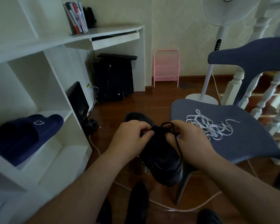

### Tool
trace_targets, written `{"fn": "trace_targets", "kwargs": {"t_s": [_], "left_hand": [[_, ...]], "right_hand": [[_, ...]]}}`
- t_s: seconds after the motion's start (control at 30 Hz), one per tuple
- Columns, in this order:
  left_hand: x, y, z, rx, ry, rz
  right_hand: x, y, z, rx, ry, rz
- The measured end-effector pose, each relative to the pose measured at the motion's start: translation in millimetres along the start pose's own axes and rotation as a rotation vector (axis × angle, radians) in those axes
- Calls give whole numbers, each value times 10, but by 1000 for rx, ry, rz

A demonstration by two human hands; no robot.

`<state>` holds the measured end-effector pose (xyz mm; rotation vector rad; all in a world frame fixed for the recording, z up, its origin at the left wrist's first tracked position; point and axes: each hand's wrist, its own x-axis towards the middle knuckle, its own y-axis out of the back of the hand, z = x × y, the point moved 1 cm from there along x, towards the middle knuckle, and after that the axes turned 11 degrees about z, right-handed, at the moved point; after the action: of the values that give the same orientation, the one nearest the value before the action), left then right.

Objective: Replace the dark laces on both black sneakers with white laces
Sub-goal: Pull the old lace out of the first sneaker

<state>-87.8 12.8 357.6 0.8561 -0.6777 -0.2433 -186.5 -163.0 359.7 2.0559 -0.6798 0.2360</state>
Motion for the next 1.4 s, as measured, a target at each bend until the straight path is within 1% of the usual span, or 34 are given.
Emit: {"fn": "trace_targets", "kwargs": {"t_s": [0.1,0.17,0.3,0.37,0.43,0.5,0.57,0.63,0.7,0.8,0.83,0.87,0.9,0.97,1.0,1.03,1.13,1.23,1.33,1.4], "left_hand": [[-13,9,12,-37,2,64],[-38,18,49,-94,39,110],[-32,24,46,-180,207,144],[-18,43,9,-148,248,165],[-31,84,-13,-65,224,198],[-54,121,-12,-37,192,209],[-59,140,-17,-10,121,257],[-50,140,-41,24,30,328],[-37,138,-74,47,-26,389],[-16,188,-133,58,-19,424],[-12,209,-159,51,-9,429],[-11,222,-178,44,1,425],[-13,225,-189,35,9,413],[-22,201,-168,0,23,378],[-30,177,-142,-13,30,359],[-41,145,-111,-19,32,339],[-80,37,-12,-24,-2,278],[-120,-38,70,-28,-2,252],[-135,-61,94,-76,74,245],[-127,-74,83,-89,84,242]], "right_hand": [[2,5,2,33,7,9],[1,6,-6,65,11,72],[-6,4,17,183,-65,179],[-12,4,20,225,-84,206],[-26,2,-3,262,-93,219],[-40,-19,-28,275,-80,227],[-44,-45,-35,296,-84,217],[-42,-89,-23,375,-131,170],[-45,-124,-21,402,-149,72],[10,-114,24,428,-170,-132],[41,-78,41,407,-186,-153],[80,-26,55,367,-198,-118],[124,26,66,325,-191,-47],[172,91,11,296,-129,98],[175,95,-47,284,-71,131],[176,79,-112,249,6,137],[202,-79,-179,31,230,110],[242,-168,-154,-122,273,114],[230,-162,-162,-144,340,175],[209,-157,-180,-156,395,205]]}}
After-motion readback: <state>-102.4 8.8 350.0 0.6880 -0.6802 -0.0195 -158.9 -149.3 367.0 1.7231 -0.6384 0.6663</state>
